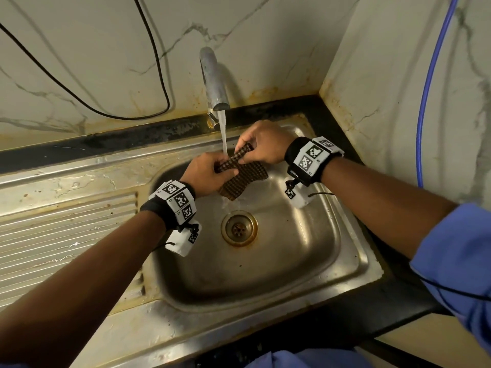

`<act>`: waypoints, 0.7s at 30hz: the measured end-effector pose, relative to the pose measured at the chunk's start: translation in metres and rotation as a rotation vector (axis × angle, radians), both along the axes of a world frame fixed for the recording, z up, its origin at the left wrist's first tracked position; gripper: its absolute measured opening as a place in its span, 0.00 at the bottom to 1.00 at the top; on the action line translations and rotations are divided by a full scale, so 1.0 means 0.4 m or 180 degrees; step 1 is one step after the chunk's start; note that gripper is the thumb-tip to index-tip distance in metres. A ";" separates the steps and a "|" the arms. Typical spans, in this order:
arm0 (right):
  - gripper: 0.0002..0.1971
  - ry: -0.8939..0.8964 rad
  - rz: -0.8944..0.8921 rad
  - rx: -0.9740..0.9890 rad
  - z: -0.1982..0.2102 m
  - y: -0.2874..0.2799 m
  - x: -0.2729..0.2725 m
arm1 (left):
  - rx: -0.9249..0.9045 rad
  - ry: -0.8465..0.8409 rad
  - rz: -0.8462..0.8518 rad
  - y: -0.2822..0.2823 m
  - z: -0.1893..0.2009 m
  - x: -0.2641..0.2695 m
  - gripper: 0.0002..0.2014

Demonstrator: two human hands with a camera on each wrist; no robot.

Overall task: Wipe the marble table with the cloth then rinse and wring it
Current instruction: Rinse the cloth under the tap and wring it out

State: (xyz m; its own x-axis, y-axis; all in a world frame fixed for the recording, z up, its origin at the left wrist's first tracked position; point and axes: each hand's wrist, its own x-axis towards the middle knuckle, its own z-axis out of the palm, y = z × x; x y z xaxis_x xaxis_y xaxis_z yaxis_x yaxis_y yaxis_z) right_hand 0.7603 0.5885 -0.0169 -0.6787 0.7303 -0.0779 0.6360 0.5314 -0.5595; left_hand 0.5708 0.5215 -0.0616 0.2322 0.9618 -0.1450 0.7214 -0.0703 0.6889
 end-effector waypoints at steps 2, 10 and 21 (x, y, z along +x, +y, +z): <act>0.09 0.0137 -0.0083 0.0050 0.006 0.001 -0.008 | -0.0245 0.0178 -0.0013 -0.002 -0.021 -0.012 0.12; 0.11 -0.0428 -0.0395 -0.0231 0.042 0.044 0.016 | 0.0091 -0.0082 0.0483 0.003 -0.001 0.010 0.08; 0.07 -0.0540 -0.0104 -0.0205 -0.047 0.011 0.040 | 0.0328 0.0007 0.0019 0.024 0.032 0.051 0.09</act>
State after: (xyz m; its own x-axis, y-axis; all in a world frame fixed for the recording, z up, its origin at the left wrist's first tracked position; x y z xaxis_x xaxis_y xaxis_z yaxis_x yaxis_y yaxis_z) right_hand 0.7764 0.5931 -0.0358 -0.6278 0.7416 -0.2366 0.7406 0.4754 -0.4748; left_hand 0.5911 0.5311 -0.0489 0.2263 0.9730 -0.0456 0.7235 -0.1365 0.6767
